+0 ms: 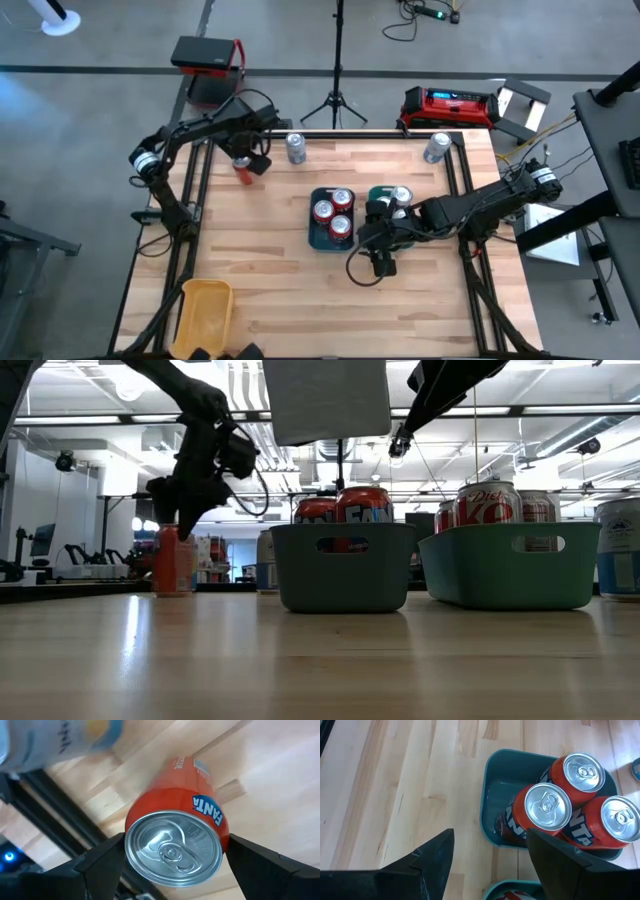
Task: Sort soda cans
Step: Put the orange soda can into the dark green bin
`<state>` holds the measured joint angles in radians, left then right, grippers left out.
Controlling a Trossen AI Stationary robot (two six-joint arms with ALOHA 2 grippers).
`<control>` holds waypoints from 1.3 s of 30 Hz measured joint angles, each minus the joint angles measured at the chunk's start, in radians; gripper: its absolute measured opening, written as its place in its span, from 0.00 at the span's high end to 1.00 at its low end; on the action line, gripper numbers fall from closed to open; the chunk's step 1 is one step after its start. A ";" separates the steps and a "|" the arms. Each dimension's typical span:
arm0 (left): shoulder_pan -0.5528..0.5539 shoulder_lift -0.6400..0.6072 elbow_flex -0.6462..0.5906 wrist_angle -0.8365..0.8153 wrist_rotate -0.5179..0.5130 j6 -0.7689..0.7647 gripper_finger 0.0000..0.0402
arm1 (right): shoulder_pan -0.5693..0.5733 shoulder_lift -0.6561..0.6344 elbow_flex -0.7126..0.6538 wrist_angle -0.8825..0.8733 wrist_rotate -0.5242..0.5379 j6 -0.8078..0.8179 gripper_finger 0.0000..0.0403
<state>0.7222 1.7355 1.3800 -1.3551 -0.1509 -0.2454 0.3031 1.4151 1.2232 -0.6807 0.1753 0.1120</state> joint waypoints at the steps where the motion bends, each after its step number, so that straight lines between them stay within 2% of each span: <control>1: -0.011 0.000 0.000 0.005 0.000 0.000 0.22 | 0.000 0.000 0.000 0.000 0.000 0.000 0.39; 19: -0.020 -0.001 -0.010 0.058 0.004 0.026 0.22 | 0.007 0.000 -0.001 -0.002 0.000 0.020 0.40; 24: 0.009 -0.002 -0.013 0.114 0.099 0.015 0.21 | 0.009 0.000 -0.001 -0.002 0.000 0.027 0.38; 30: 0.038 -0.002 -0.014 0.139 0.114 0.007 0.21 | 0.016 0.000 -0.001 -0.016 0.000 0.045 0.39; 39: 0.041 0.003 -0.017 0.188 0.109 0.000 0.13 | 0.016 0.000 -0.014 -0.016 0.000 0.045 0.42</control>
<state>0.7631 1.7381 1.3628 -1.1668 -0.0419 -0.2452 0.3187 1.4151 1.2087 -0.6971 0.1753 0.1570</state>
